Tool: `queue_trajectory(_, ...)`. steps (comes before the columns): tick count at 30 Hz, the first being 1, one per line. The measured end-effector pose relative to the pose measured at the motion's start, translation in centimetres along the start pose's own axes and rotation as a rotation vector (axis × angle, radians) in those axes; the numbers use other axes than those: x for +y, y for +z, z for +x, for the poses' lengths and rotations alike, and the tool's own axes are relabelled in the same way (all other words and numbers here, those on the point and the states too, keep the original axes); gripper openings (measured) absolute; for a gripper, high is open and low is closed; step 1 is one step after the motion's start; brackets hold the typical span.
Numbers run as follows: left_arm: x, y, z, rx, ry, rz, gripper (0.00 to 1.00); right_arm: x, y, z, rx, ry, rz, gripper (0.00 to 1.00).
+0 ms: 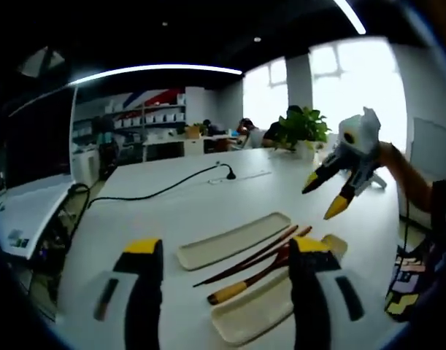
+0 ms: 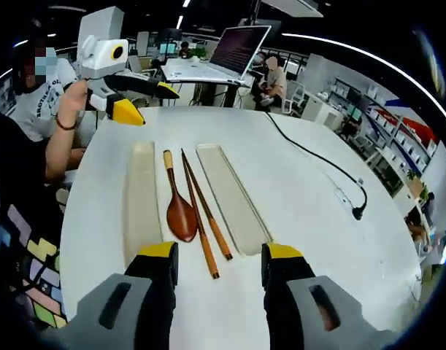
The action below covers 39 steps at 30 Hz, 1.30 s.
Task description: Arrange the utensils inside the cutlery case until each visible utensil rests in its matching compartment.
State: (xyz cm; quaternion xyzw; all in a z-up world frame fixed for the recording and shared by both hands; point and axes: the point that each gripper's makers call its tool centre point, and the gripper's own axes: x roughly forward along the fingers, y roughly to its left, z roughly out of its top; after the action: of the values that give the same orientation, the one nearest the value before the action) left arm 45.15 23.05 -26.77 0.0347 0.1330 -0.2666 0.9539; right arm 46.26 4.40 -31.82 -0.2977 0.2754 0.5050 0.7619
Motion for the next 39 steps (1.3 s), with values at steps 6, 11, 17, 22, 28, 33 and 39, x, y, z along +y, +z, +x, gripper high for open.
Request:
queue_trajectory(6, 0.0, -0.2, 0.2, 0.007, -0.006, 0.004, 0.73, 1.7, -0.9, 1.7, 0.076, 0.086, -0.046, 0.31)
queue_trajectory(11, 0.0, -0.2, 0.2, 0.009, -0.008, 0.004, 0.72, 1.7, -1.1, 3.2, 0.134, 0.153, -0.046, 0.26)
queue_trajectory(17, 0.0, -0.2, 0.1, 0.006, -0.012, 0.006, 0.71, 1.9, -1.7, 4.5, 0.185, 0.194, -0.026, 0.18)
queue_trajectory(22, 0.3, -0.3, 0.1, 0.007, -0.008, 0.003, 0.70, 2.6, -2.0, 4.5, 0.204, 0.221, -0.053, 0.17)
queue_trajectory(28, 0.0, -0.4, 0.3, 0.006, -0.020, 0.040, 0.60, 2.1, -2.9, 4.9, 0.275, 0.225, -0.067, 0.16)
queue_trajectory(33, 0.2, -0.6, 0.3, 0.017, -0.017, 0.030, 0.60, 2.1, -2.9, 5.6, 0.291, 0.240, -0.046, 0.13)
queue_trajectory(39, 0.3, -0.8, 0.4, 0.024, -0.011, 0.032, 0.60, 2.1, -2.8, 5.5, 0.343, 0.246, -0.078, 0.11)
